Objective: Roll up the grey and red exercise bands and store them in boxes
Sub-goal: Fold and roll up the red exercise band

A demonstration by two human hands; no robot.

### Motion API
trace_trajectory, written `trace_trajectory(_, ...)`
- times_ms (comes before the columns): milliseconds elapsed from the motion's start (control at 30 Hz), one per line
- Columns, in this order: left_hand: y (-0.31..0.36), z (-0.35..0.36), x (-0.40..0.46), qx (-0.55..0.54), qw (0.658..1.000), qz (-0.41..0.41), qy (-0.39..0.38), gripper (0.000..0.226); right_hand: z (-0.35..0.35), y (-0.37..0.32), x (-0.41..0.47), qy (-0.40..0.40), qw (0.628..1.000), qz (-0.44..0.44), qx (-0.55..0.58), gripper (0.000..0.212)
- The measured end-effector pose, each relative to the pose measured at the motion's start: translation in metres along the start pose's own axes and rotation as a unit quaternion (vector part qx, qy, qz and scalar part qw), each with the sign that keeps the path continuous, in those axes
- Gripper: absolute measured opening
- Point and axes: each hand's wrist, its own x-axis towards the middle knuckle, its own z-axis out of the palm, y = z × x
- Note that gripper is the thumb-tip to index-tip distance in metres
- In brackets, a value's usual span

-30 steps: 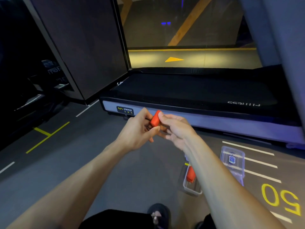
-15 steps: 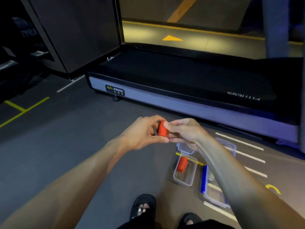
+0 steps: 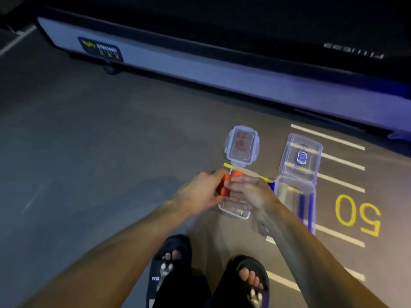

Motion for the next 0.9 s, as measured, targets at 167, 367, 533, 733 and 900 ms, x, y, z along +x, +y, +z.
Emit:
trace_trajectory(167,-0.023,0.054,0.034,-0.051,0.994,-0.030,-0.088,0.067,-0.028,0.039,0.049,0.112,0.992,-0.006,-0.058,0.020)
trace_trajectory(367,-0.050,0.075,0.086,-0.061,0.989,-0.131,-0.034,0.044,-0.063,0.039,0.100,0.222,0.948,-0.042,-0.224,0.020)
trace_trajectory(533,-0.057,0.100,0.114,-0.045,0.987,-0.147,-0.050,0.035,-0.053,0.035,0.126,0.231,0.875,-0.035,-0.424,0.026)
trace_trajectory(733,-0.062,0.110,0.111,0.007,0.991,-0.125,-0.043,0.040,-0.038,0.041,0.140,0.235,0.778,-0.048,-0.580,0.026)
trace_trajectory(900,-0.060,0.111,0.110,0.013,0.992,-0.121,-0.034,0.040,-0.036,0.045,0.140,0.206,0.688,-0.062,-0.693,0.029)
